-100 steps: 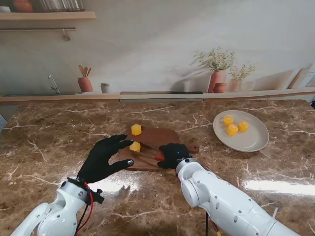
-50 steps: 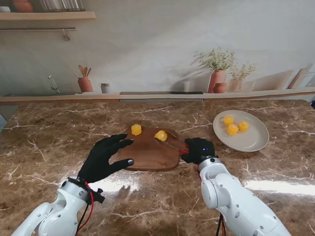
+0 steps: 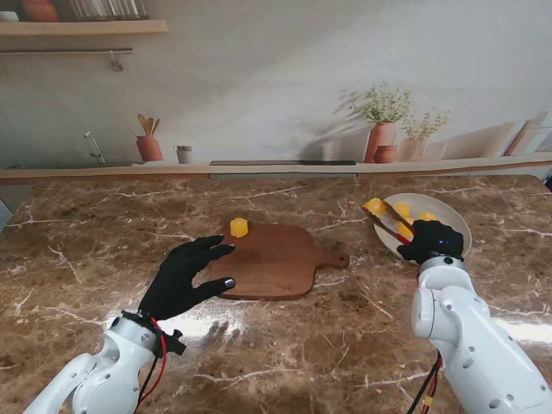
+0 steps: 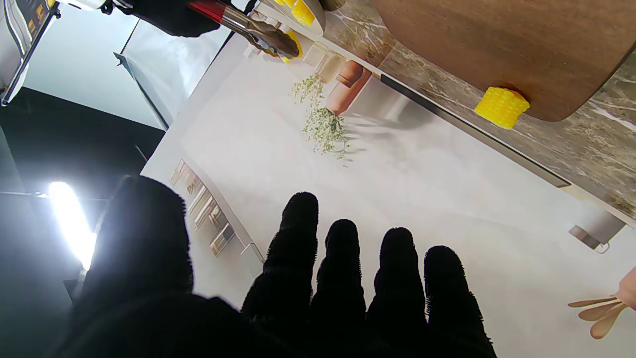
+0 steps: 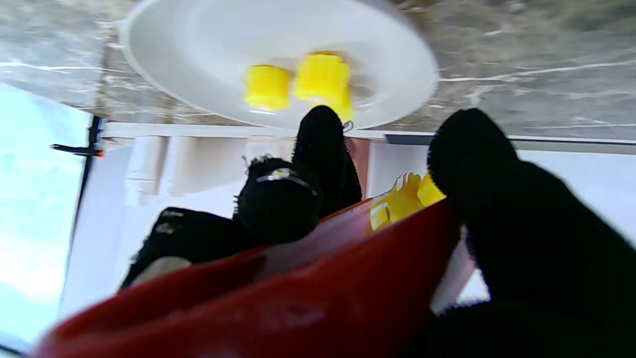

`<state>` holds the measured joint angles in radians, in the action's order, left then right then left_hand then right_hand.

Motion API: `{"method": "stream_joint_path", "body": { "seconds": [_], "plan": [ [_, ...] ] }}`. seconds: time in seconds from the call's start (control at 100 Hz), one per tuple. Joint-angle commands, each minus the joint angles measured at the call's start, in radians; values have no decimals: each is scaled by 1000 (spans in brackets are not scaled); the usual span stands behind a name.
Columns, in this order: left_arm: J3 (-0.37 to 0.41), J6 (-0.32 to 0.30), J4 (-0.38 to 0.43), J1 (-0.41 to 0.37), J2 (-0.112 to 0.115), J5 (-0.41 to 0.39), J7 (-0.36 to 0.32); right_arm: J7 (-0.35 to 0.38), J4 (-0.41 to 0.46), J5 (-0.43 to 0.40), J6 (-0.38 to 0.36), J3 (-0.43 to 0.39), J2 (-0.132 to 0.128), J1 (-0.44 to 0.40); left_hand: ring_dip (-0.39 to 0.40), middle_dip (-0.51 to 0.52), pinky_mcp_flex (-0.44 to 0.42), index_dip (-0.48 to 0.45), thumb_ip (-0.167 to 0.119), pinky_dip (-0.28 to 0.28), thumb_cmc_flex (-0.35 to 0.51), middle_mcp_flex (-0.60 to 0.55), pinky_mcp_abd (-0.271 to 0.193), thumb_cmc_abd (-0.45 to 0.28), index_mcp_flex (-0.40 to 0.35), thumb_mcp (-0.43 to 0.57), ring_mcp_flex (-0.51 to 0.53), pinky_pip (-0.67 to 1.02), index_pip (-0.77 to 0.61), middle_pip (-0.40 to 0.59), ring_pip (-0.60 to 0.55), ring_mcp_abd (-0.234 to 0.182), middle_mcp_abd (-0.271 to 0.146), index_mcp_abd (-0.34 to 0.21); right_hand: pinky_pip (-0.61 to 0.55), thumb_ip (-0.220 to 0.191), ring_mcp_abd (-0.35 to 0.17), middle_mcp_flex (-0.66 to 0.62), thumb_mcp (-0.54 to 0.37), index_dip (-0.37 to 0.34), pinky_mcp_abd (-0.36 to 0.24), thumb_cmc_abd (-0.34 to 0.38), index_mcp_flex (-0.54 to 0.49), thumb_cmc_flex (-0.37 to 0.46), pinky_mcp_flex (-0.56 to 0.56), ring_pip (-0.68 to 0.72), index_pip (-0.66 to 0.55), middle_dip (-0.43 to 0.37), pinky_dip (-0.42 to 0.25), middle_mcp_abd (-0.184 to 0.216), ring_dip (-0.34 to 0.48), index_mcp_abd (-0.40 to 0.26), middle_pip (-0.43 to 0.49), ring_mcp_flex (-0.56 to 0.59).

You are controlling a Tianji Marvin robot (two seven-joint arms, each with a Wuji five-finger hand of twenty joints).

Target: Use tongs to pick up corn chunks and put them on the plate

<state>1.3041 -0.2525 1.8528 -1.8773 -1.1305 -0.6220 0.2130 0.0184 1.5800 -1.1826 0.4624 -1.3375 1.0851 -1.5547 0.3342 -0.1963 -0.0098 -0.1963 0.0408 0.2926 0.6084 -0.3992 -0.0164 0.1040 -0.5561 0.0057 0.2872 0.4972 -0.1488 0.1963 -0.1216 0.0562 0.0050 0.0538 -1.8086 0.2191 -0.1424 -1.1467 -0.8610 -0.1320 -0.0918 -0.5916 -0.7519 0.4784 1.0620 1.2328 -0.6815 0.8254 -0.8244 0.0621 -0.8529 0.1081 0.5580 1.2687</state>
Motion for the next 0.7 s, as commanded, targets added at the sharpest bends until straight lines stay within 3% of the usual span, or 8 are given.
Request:
{"method": "stream_joint_path", "body": {
  "seconds": [0.0, 0.12, 0.4, 0.45, 0.48, 0.52, 0.56, 0.69],
  "plan": [
    [-3, 0, -5, -6, -3, -2, 9, 19, -25, 1, 29, -27, -21, 5, -12, 12, -11, -8, -20, -6, 14, 0, -16, -24, -1, -26, -1, -28, 1, -18, 21, -41, -7, -28, -122, 48, 9, -32, -156, 17, -40, 103, -69, 97, 41, 72, -67, 18, 18, -2, -12, -135, -4, 52],
    [-2, 3, -10, -7, -3, -4, 9, 78, -47, -18, 38, -63, -29, 8, -12, 12, -12, -8, -20, -5, 13, 1, -18, -26, -1, -26, -2, -27, 2, -18, 21, -42, -7, -27, -121, 46, 9, -25, -136, 17, -44, 120, -61, 100, 36, 68, -63, 18, 20, -2, -13, -135, -6, 49],
    [0, 7, -13, -10, -3, -1, 8, 71, -55, -7, 62, -107, -27, -32, -12, 12, -13, -7, -20, -4, 12, 0, -17, -26, -1, -26, -2, -29, 2, -18, 21, -42, -7, -29, -121, 43, 9, -23, -131, 19, -45, 122, -61, 100, 35, 65, -61, 18, 21, -1, -16, -134, -6, 47],
    [0, 6, -11, -12, -4, -1, 11, 78, -46, -5, 67, -117, -27, -43, -12, 12, -13, -7, -20, -5, 13, 0, -15, -25, -1, -26, -3, -29, 2, -18, 22, -42, -8, -28, -110, 27, -6, -13, -116, 19, -77, 122, -67, 82, 34, 53, -18, 12, 24, -3, -23, -117, -8, 43],
    [1, 5, -10, -13, -4, -3, 11, 80, -41, -3, 69, -122, -27, -48, -12, 12, -13, -7, -20, -5, 12, 0, -14, -24, -2, -26, -2, -30, 1, -18, 21, -41, -7, -29, -108, 5, -11, -6, -140, -29, -85, 84, -87, 38, 36, 49, 60, 6, 25, -7, -30, -103, -9, 42],
    [2, 5, -9, -14, -3, -4, 10, 89, -32, -4, 68, -129, -27, -56, -12, 12, -13, -7, -20, -5, 12, 0, -14, -24, -1, -26, -2, -30, 2, -19, 22, -42, -7, -29, -103, -48, -21, 16, -180, -156, -96, 24, -99, -31, 35, 42, 193, -22, 27, -11, -34, -75, -15, 33],
    [4, 4, -9, -14, -3, -5, 8, 103, -22, -10, 66, -135, -28, -62, -12, 13, -13, -7, -20, -5, 13, 1, -14, -24, -1, -26, -3, -31, 2, -19, 22, -43, -8, -29, -95, -73, -31, 45, -181, -173, -111, 4, -72, -63, 27, 36, 221, -45, 26, -12, -36, -57, -18, 17],
    [3, 1, -12, -10, -2, -5, 4, 108, 0, -15, 54, -143, -27, -75, -13, 13, -13, -7, -20, -5, 13, 1, -15, -24, 2, -26, -3, -32, 3, -20, 22, -42, -8, -29, -84, -64, -42, 92, -100, -189, -128, -18, -31, -82, 17, 31, 244, -59, 23, -18, -39, -34, -8, -7]
  ]
}}
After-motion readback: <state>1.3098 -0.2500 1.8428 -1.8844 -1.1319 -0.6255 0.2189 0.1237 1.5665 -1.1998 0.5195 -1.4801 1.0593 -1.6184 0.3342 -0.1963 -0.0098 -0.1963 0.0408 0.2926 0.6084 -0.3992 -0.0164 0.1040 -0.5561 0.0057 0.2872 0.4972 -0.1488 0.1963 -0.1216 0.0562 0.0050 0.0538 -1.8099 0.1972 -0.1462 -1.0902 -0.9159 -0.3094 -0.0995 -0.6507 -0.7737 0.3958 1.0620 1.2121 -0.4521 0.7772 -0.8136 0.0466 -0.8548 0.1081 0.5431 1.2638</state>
